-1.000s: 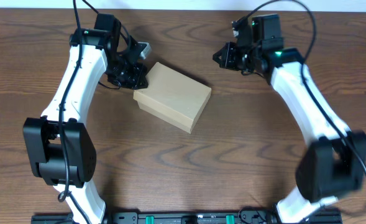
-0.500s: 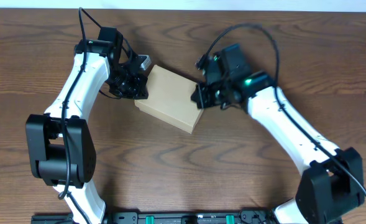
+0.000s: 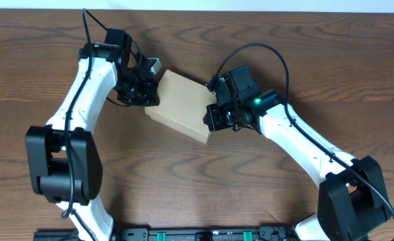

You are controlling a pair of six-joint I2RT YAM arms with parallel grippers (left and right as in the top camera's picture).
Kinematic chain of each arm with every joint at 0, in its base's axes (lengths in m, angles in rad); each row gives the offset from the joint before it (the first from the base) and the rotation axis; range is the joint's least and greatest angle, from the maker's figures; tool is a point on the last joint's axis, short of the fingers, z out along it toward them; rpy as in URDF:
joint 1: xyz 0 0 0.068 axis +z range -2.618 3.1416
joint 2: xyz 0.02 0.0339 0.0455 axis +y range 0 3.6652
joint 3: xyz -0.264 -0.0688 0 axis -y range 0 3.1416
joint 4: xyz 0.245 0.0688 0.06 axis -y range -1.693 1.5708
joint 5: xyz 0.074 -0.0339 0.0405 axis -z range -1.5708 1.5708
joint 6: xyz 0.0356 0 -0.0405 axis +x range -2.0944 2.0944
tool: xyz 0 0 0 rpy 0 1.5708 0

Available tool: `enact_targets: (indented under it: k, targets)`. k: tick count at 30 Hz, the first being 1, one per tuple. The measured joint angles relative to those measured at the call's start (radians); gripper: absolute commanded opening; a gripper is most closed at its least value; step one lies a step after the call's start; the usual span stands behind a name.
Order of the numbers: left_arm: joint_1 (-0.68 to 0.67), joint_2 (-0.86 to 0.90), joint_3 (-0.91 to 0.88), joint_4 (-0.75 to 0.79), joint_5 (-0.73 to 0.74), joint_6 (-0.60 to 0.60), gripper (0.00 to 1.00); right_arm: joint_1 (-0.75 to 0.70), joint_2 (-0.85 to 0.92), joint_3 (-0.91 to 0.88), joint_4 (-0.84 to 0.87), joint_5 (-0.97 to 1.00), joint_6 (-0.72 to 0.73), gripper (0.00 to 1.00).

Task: Pack container
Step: 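Push the closed box from both sides to center it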

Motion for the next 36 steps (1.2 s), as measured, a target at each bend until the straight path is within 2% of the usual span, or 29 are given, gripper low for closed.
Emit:
enact_targets:
  k: [6,12,16,26,36]
  targets:
    - [0.016,-0.121,-0.005,0.006,-0.065,-0.059,0.06,-0.001,-0.081,0.024,-0.084,0.109,0.049,0.01]
    - [0.123,-0.183,-0.008,0.061,-0.138,-0.126,0.06,-0.002,-0.156,0.037,-0.178,0.246,0.167,0.01]
    - [0.17,-0.177,-0.068,0.129,-0.139,-0.154,0.06,-0.003,-0.146,-0.015,-0.114,0.292,0.23,0.01]
    - [0.131,-0.132,-0.233,0.307,-0.077,-0.217,0.06,-0.004,-0.025,-0.096,0.079,0.313,0.322,0.01]
    - [0.061,-0.08,-0.241,0.309,-0.043,-0.242,0.06,-0.027,0.026,-0.1,0.254,0.322,0.337,0.01]
